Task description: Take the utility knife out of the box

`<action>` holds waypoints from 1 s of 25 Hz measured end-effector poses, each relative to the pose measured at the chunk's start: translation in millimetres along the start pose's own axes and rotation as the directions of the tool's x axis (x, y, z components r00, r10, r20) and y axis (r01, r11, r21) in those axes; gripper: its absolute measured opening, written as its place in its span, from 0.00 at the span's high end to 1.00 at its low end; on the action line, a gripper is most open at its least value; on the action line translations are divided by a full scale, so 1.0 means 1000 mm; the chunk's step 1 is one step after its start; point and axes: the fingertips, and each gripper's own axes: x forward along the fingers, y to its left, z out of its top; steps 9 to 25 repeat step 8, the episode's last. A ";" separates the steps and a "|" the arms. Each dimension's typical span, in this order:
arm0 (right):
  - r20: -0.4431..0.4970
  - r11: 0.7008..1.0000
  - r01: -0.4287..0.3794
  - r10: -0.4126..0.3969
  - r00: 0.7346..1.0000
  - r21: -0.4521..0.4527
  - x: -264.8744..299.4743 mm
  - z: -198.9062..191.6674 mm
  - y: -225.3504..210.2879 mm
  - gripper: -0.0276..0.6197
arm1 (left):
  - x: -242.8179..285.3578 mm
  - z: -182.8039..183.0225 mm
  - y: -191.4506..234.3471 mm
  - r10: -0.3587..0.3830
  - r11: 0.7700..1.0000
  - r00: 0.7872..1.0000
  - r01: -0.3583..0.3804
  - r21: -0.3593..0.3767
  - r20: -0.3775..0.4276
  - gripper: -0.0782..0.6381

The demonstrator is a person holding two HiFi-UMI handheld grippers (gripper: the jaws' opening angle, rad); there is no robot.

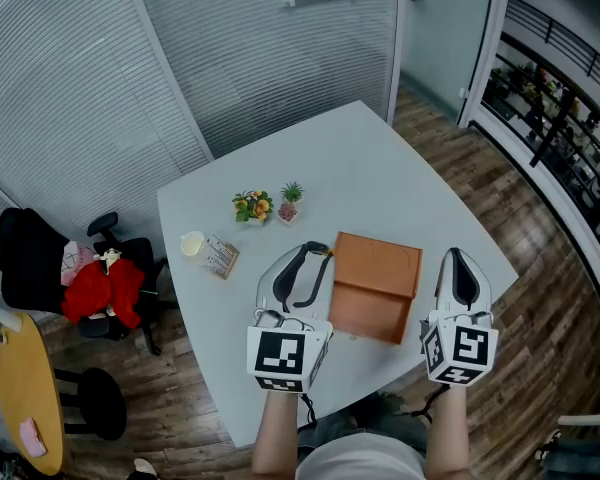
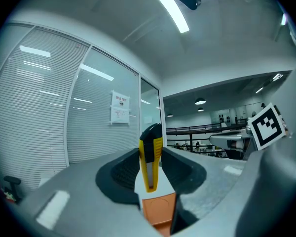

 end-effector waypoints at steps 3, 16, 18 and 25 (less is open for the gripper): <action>-0.001 1.000 0.001 -0.001 1.000 0.000 0.000 0.000 -0.001 0.92 | 0.000 0.000 0.000 0.003 1.000 1.000 -0.003 0.002 -0.001 0.69; 0.001 1.000 0.004 -0.004 1.000 0.001 0.002 -0.001 -0.003 0.92 | 0.001 -0.001 0.002 0.006 1.000 1.000 -0.006 0.001 0.001 0.69; 0.001 1.000 0.004 -0.004 1.000 0.001 0.002 -0.001 -0.003 0.92 | 0.001 -0.001 0.002 0.006 1.000 1.000 -0.006 0.001 0.001 0.69; 0.001 1.000 0.004 -0.004 1.000 0.001 0.002 -0.001 -0.003 0.92 | 0.001 -0.001 0.002 0.006 1.000 1.000 -0.006 0.001 0.001 0.69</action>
